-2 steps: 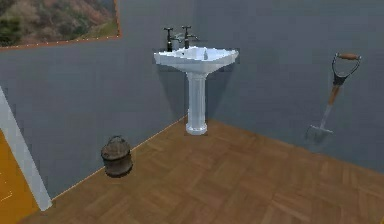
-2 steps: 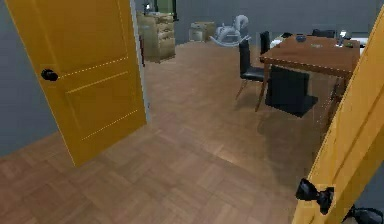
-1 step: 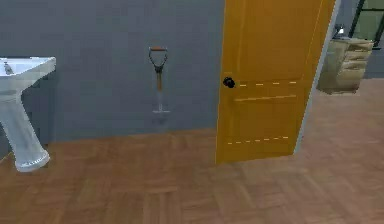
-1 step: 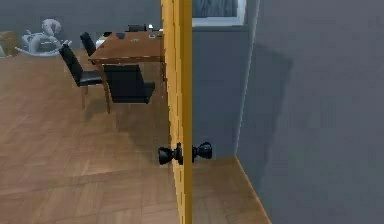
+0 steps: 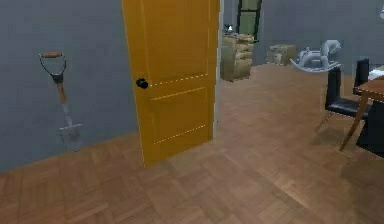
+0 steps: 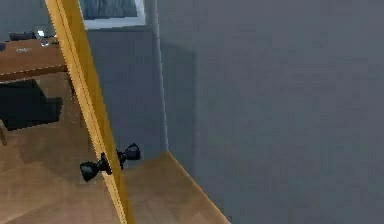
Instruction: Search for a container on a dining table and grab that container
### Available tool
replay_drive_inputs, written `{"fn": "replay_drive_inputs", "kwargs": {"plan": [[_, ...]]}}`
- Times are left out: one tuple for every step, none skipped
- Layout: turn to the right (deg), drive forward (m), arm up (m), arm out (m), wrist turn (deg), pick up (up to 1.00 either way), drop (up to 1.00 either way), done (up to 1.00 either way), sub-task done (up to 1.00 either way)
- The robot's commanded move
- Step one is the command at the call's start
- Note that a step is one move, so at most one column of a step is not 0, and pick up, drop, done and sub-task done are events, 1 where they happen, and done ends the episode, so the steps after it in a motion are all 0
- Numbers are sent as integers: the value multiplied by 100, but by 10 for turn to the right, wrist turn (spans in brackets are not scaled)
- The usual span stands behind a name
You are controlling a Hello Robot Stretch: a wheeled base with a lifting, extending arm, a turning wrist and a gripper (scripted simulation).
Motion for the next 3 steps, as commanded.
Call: {"fn": "replay_drive_inputs", "kwargs": {"plan": [[0, 60, 0, 0, 0, 0, 0, 0, 0], [450, 0, 0, 0, 0, 0, 0, 0, 0], [120, 0, 0, 0, 0, 0, 0, 0, 0]]}}
